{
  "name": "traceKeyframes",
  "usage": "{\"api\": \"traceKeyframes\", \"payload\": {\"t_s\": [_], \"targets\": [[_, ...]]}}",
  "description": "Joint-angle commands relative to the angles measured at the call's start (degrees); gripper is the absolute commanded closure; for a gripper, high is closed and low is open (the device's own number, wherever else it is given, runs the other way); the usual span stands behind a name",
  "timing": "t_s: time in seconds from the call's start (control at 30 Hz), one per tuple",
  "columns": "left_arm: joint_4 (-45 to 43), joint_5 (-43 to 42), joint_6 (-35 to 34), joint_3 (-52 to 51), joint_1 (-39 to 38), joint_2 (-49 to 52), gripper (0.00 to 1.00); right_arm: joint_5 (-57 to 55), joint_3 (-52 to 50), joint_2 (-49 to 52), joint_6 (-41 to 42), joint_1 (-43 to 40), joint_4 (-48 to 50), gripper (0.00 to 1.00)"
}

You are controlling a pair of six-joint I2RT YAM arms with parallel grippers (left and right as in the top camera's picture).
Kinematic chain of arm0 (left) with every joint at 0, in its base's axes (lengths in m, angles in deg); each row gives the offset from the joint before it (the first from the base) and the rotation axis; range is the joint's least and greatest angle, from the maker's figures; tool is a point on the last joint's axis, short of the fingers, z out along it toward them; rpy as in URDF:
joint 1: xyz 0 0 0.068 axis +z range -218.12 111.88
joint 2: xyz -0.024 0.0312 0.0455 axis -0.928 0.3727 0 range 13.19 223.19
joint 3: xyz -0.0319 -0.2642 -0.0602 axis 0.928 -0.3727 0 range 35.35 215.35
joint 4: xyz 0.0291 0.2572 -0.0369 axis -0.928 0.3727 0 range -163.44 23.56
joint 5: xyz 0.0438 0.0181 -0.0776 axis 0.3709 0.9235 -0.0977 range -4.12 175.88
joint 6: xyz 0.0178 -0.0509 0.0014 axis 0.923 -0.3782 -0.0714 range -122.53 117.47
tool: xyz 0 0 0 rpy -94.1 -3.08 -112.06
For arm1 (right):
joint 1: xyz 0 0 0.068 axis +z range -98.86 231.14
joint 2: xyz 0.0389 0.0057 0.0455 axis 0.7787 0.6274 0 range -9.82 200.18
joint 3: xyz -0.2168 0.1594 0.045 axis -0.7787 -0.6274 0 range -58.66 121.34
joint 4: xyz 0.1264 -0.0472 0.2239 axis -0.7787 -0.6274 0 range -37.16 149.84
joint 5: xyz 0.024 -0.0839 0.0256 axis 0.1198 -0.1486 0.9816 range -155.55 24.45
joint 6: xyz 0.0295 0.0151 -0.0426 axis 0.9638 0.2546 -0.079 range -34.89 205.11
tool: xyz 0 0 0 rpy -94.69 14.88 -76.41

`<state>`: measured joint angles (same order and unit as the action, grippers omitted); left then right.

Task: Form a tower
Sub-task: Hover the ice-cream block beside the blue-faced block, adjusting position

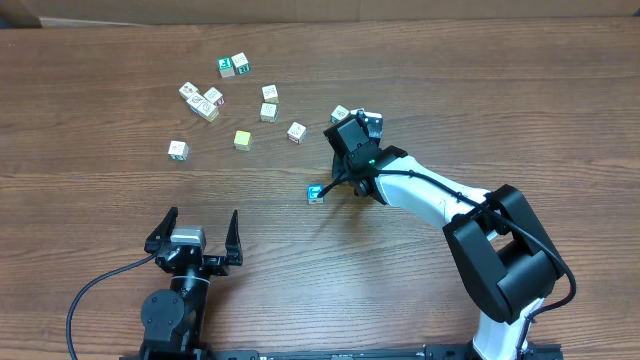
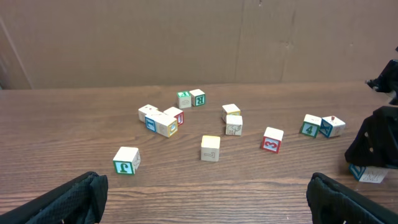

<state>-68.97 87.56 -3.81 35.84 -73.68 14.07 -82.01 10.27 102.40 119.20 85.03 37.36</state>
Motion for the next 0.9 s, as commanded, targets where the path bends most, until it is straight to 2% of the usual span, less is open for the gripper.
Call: {"api": "traceKeyframes", "payload": {"t_s": [0.0,0.37,0.7,0.8,0.87], "targets": [[-0.1,-0.7,0.9,-0.2,0.4,-0.6,0.0,0.2,-0.3,-0.7,-1.4,0.2,-0.2,0.59],[-0.1,-0.7,0.9,-0.2,0.4,-0.6,0.01,0.3,-0.3,-0.5,-1.3,0.2,-0.4,0.7],[-0.1,-0.7,0.9,-0.2,0.4,-0.6,0.01,0.2,0.2,-0.6,-1.4,0.2,-0.3,0.73],[-0.1,-0.7,0.9,-0.2,0.4,-0.6,0.01,0.2,1.1,-1.1,-1.4,0.2,-1.4,0.81],[-0.1,-0.7,0.9,-0.2,0.4,-0.6,0.01,0.2,1.6,-1.7,-1.4,0.2,-2.1,0.81]]}}
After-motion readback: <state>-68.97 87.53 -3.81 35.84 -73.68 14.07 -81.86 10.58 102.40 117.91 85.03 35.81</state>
